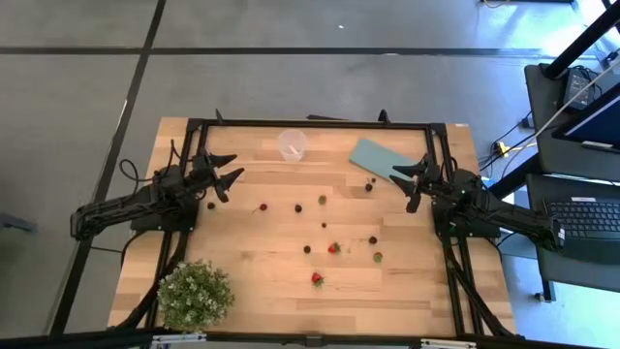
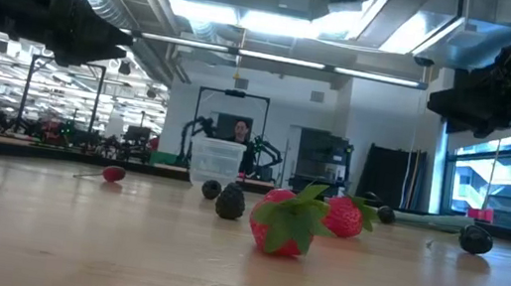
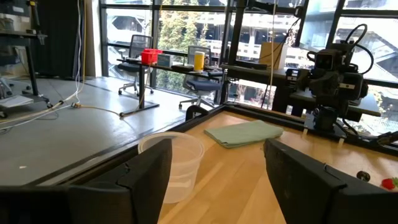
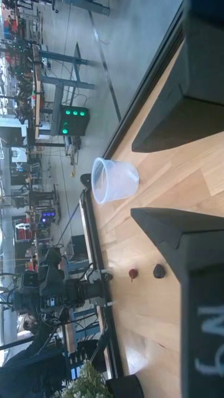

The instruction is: Pick and placing Produce into tupperware

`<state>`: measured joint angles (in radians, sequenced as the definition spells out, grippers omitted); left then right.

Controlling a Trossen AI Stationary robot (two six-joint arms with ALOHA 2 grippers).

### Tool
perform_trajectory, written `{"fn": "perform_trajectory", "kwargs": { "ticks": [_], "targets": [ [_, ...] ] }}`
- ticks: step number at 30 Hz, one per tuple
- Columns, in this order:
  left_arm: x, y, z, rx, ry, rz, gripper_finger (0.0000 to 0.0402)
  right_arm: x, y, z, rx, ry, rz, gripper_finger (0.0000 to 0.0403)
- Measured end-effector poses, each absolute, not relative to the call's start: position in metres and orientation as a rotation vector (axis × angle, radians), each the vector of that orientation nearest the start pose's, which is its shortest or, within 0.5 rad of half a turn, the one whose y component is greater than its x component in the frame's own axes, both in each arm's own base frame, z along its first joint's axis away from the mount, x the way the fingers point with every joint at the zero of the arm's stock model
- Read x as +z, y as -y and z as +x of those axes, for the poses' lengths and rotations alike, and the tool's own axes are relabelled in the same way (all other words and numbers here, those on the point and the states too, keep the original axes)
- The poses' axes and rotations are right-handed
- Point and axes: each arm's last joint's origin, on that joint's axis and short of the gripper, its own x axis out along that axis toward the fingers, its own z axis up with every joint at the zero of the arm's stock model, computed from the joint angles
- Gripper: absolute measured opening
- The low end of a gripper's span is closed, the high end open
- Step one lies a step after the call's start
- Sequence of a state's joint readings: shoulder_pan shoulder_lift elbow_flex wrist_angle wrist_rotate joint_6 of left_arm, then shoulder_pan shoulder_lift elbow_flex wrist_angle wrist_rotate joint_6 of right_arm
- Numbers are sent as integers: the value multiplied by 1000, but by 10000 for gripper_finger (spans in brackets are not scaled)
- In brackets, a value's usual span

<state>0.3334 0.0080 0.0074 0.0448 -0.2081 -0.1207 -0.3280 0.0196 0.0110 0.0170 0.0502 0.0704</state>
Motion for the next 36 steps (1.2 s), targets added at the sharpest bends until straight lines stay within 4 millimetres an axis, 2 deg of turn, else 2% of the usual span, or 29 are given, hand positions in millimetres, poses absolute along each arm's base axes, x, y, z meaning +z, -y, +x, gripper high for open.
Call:
{"fn": "perform_trajectory", "kwargs": {
  "ticks": [24, 31, 36],
  "targets": [
    [170, -37, 90, 538, 78, -115, 247, 168, 33, 92, -385, 23, 40, 164],
    [170, -37, 90, 538, 78, -115, 247, 168, 33, 92, -386, 31, 81, 234],
    [170, -37, 90, 538, 78, -115, 247, 168, 33, 93, -371, 76, 313, 273]
  ]
}}
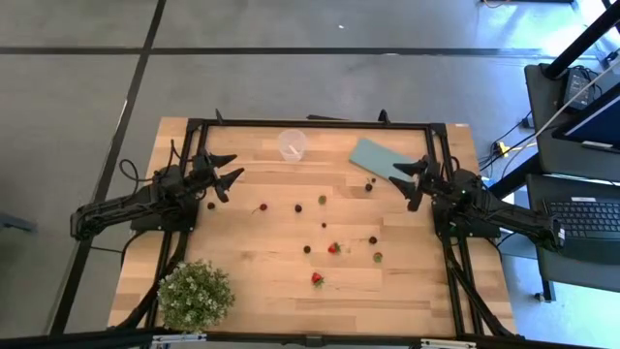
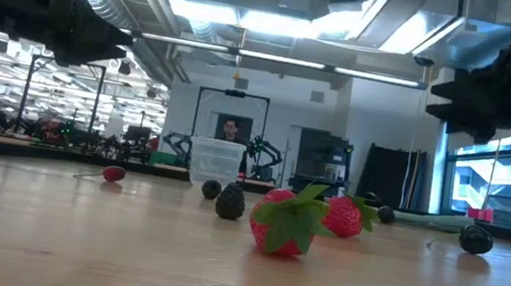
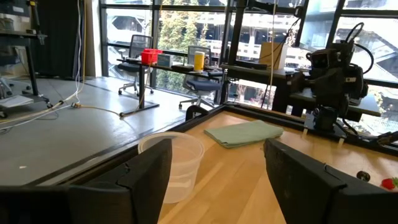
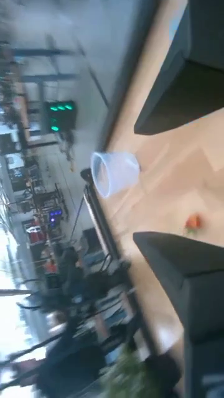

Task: Pick and placing Produce into tupperware
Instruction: Put the top black cherry into the container

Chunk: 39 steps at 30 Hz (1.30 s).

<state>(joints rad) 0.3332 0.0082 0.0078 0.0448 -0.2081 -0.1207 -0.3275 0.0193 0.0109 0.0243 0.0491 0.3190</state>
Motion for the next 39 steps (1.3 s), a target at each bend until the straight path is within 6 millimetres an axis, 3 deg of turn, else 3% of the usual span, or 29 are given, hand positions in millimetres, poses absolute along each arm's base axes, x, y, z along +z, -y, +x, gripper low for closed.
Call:
{"fn": "perform_trajectory", "kwargs": {
  "ticks": [5, 13, 15, 19, 24, 27, 32, 36, 39],
  "targets": [
    [170, -37, 90, 538, 78, -115, 247, 171, 32, 93, -328, 137, 495, 281],
    [171, -39, 88, 620, 99, -115, 247, 176, 31, 98, -329, 136, 373, 254],
    [171, -40, 88, 646, 101, -116, 247, 187, 30, 100, -320, 126, 342, 248],
    [171, -40, 88, 662, 103, -116, 247, 230, 30, 108, -310, 94, 217, 240],
    [171, -40, 88, 662, 103, -116, 247, 255, 38, 136, -365, -184, 113, 237],
    [171, -40, 88, 662, 103, -116, 247, 250, 43, 159, -357, -283, 119, 237],
    [171, -40, 88, 662, 103, -116, 247, 224, 50, 191, -340, -334, 137, 237],
    [171, -40, 88, 661, 102, -116, 247, 201, 54, 203, -349, -241, 176, 237],
    [171, -40, 88, 661, 102, -116, 247, 180, 51, 200, -384, -196, 204, 237]
  ]
}}
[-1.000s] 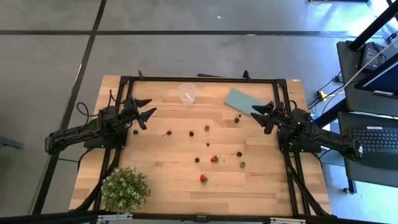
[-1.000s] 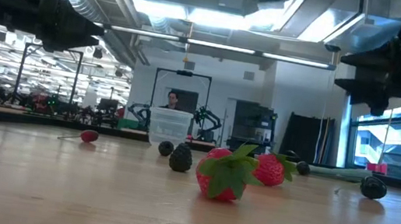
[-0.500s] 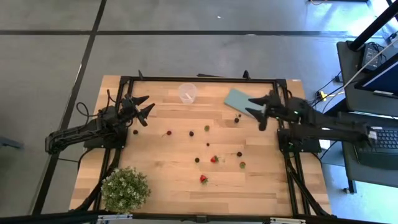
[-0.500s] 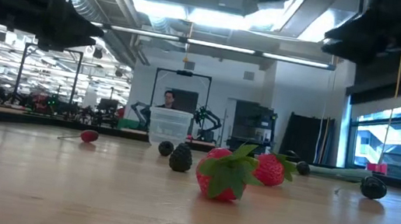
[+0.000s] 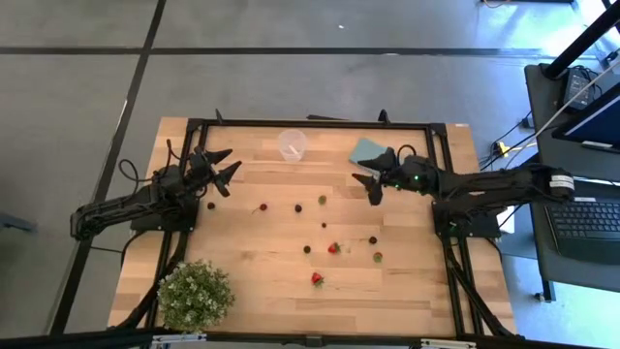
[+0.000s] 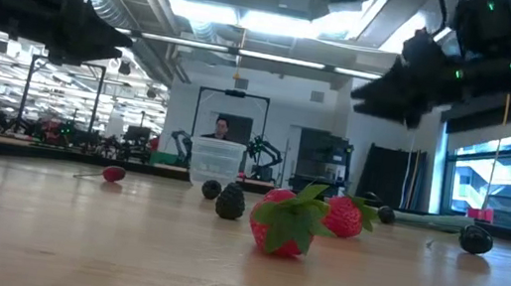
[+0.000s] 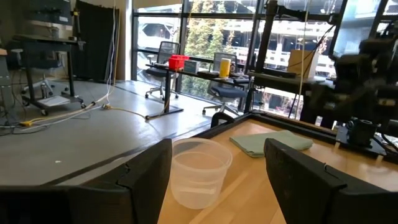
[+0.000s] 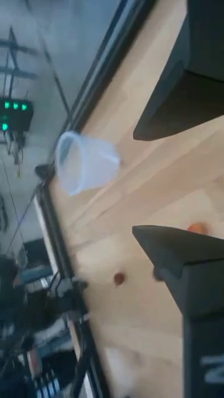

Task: Pick and placing Produce into tupperware
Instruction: Put the top black cherry into the container

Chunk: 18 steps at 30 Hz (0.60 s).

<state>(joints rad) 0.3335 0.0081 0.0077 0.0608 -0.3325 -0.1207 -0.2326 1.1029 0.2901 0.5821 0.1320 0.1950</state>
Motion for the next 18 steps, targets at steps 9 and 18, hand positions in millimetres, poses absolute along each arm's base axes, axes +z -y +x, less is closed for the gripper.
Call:
{"fn": "perform_trajectory", "kwargs": {
  "ticks": [9, 18],
  "targets": [
    [171, -40, 88, 661, 101, -116, 247, 132, 25, 175, -502, -256, 201, 237],
    [171, -40, 88, 664, 101, -115, 247, 108, 17, 155, -559, -338, 209, 237]
  ]
}}
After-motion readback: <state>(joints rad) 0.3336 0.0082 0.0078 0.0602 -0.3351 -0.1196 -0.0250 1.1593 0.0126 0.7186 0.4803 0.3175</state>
